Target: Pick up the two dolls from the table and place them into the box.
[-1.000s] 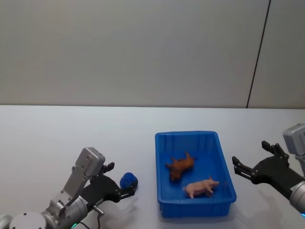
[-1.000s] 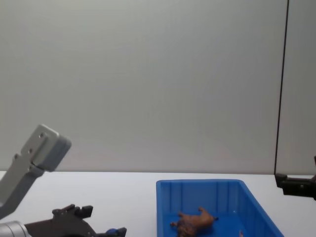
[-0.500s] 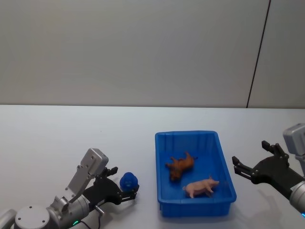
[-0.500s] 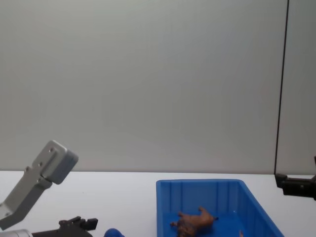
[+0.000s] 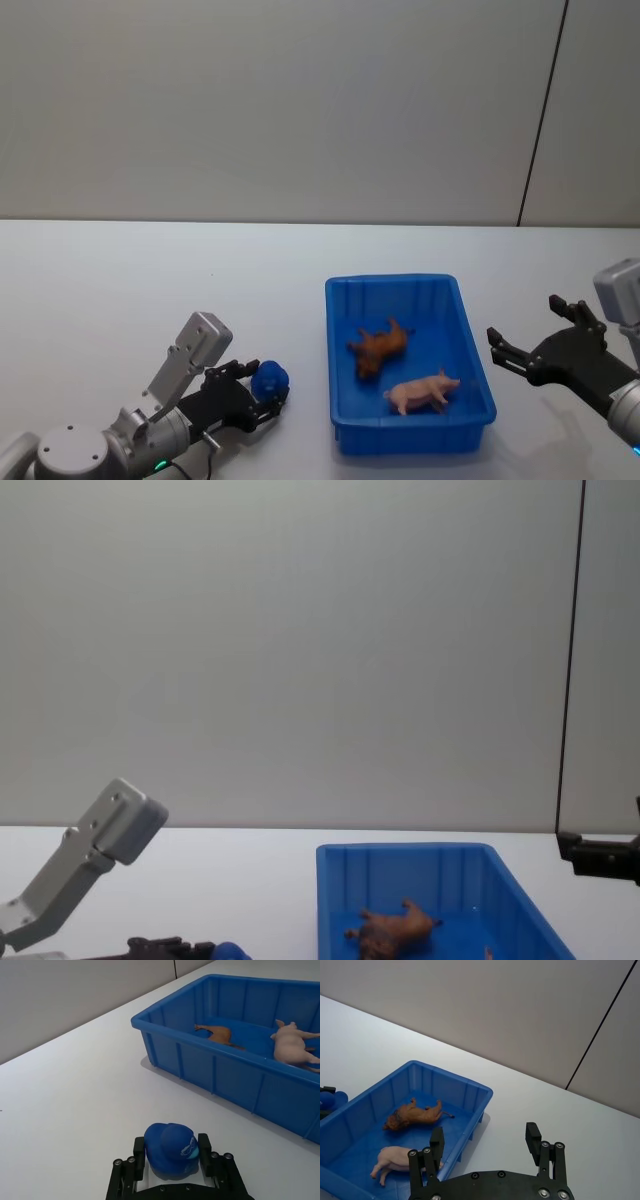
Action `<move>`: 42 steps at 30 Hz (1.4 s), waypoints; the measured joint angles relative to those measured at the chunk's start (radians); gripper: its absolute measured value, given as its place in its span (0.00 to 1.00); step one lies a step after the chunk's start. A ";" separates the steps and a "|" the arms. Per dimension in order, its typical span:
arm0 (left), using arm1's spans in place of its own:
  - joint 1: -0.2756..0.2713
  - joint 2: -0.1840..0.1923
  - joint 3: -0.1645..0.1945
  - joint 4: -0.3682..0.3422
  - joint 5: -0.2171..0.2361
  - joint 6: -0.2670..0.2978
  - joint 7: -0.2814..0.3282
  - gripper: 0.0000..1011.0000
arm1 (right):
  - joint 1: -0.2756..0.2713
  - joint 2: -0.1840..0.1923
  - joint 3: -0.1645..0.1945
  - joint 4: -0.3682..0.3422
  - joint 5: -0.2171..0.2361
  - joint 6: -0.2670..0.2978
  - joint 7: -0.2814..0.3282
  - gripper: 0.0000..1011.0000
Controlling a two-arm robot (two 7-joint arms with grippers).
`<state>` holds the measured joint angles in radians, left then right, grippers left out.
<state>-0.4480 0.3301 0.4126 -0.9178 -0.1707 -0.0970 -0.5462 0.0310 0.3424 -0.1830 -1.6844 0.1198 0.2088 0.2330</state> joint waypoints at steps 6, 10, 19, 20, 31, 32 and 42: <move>-0.007 -0.003 0.001 0.013 0.005 0.001 -0.010 0.56 | 0.000 0.000 0.000 0.000 0.000 0.000 0.000 0.99; -0.007 -0.003 0.001 0.010 0.008 0.005 -0.010 0.52 | 0.000 0.000 0.000 0.000 0.000 0.000 0.000 0.99; 0.004 0.011 -0.006 -0.059 0.021 0.024 0.006 0.47 | 0.000 0.000 0.000 0.000 0.000 0.000 0.000 0.99; 0.007 0.015 -0.009 -0.080 0.024 0.027 0.012 0.46 | 0.000 0.000 0.000 0.000 0.000 0.000 0.000 0.99; 0.007 0.019 -0.015 -0.234 0.051 0.050 0.039 0.39 | 0.000 0.000 0.000 0.000 0.000 0.000 0.000 0.99; 0.007 0.019 -0.015 -0.234 0.051 0.050 0.039 0.38 | 0.000 0.000 0.000 0.000 0.000 0.000 0.000 0.99; -0.026 -0.029 0.017 -0.285 0.061 0.054 0.026 0.34 | 0.000 0.000 0.000 0.000 0.000 0.000 0.000 0.99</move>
<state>-0.4745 0.3011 0.4299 -1.2023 -0.1097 -0.0427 -0.5202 0.0310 0.3424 -0.1831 -1.6844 0.1198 0.2088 0.2331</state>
